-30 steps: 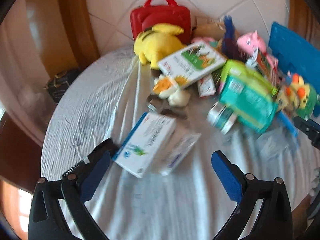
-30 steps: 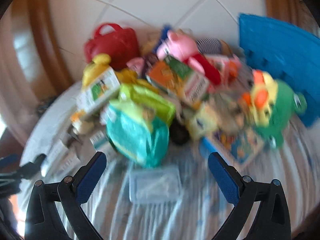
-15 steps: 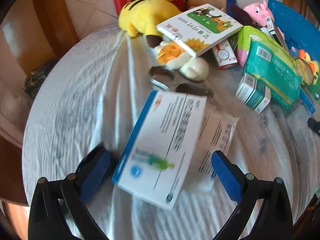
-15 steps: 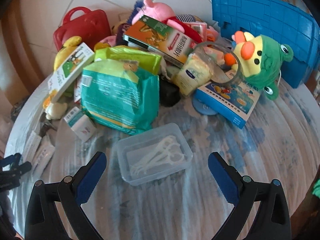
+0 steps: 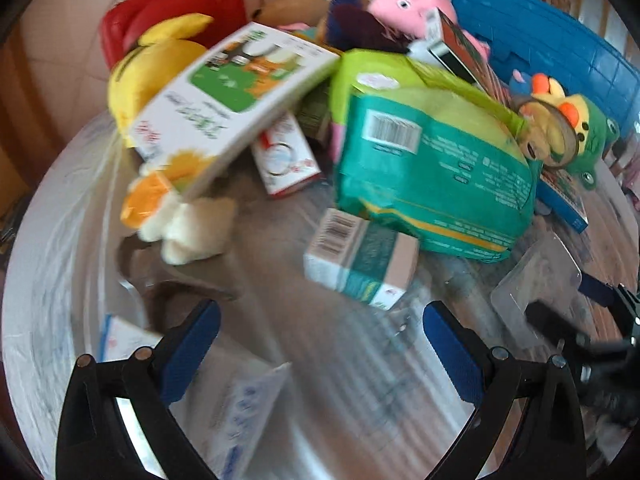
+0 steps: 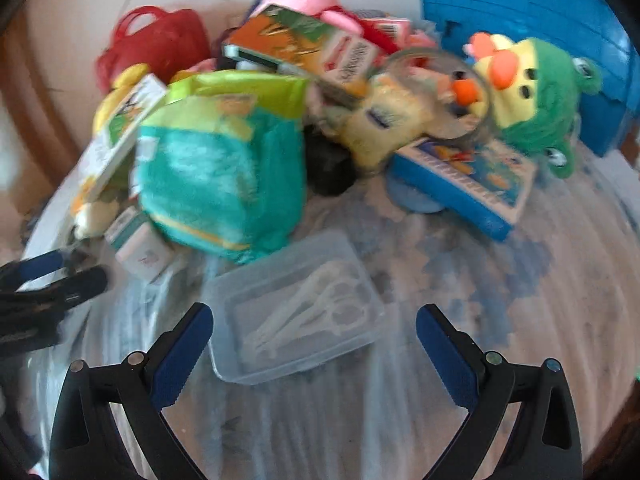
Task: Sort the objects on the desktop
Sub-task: 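Move the left gripper to the white-green box while the right approaches the clear floss box, then close the left gripper on the white-green box while the right grips the floss box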
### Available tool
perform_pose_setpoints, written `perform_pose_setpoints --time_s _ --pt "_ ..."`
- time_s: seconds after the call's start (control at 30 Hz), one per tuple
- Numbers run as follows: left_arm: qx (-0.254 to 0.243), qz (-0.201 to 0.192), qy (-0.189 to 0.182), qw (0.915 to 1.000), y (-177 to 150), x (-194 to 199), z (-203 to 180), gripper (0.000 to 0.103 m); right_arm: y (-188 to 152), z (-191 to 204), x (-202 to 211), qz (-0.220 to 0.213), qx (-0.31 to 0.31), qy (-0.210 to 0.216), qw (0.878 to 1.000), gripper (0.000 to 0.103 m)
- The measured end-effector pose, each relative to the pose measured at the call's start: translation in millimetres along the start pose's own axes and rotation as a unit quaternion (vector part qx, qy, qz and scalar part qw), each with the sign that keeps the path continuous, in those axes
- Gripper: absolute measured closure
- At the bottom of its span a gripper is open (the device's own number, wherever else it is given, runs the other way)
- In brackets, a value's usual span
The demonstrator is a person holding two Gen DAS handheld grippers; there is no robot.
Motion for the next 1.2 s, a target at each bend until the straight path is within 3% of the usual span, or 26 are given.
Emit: perform_pose_setpoints --time_s 0.13,0.43,0.5,0.57,0.63,0.7,0.73,0.77,0.87,1.2 --pt "-0.007 0.009 0.011 0.9999 7.4 -18.8 -3.5 0.000 -2.8 12.5 -6.5 -0.008 0.039 0.009 0.999 0.000" --pt "0.001 0.015 0.019 0.9997 18.5 -45.9 8.1 0.000 5.1 12.0 -20.8 -0.015 0.038 0.032 0.999 0.000" --pt "0.002 0.011 0.007 0.9999 19.0 -47.7 7.8 0.008 5.5 12.6 -21.3 -0.017 0.039 0.036 0.998 0.000" --pt "0.002 0.005 -0.003 1.0000 20.0 -43.3 5.5 0.031 6.3 12.2 -21.4 -0.017 0.039 0.038 0.998 0.000" --pt "0.003 0.009 -0.010 0.9999 19.3 -39.2 3.9 0.038 6.6 12.6 -22.0 -0.017 0.039 0.032 0.999 0.000" --pt "0.005 0.009 -0.011 0.9999 17.9 -34.3 3.6 0.038 6.0 13.4 -21.3 -0.014 0.043 0.024 0.999 0.003" --pt "0.004 0.007 -0.010 0.9999 17.1 -30.8 3.3 0.038 5.9 13.5 -20.3 -0.012 0.042 0.022 0.999 0.011" --pt "0.004 0.004 -0.012 0.9999 16.6 -25.9 2.8 0.038 6.4 13.2 -19.2 -0.012 0.038 0.023 0.999 0.013" --pt "0.004 -0.004 -0.015 0.9999 15.3 -11.2 1.1 0.038 7.9 10.6 -16.5 -0.006 0.031 0.028 0.999 0.013" --pt "-0.004 -0.032 -0.006 0.9995 15.2 48.1 -14.0 0.038 33.9 11.4 35.7 -0.049 0.019 0.036 0.998 0.014"
Point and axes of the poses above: each gripper's, at about its wrist camera, not at the fingertips, and x roughly against the way its jaws point, z to its left, y to its top, the point moved 7 cm from there along -x, roughly the way its jaws point, and after that the axes turned 15 degrees about -y, right-handed, at the moved point
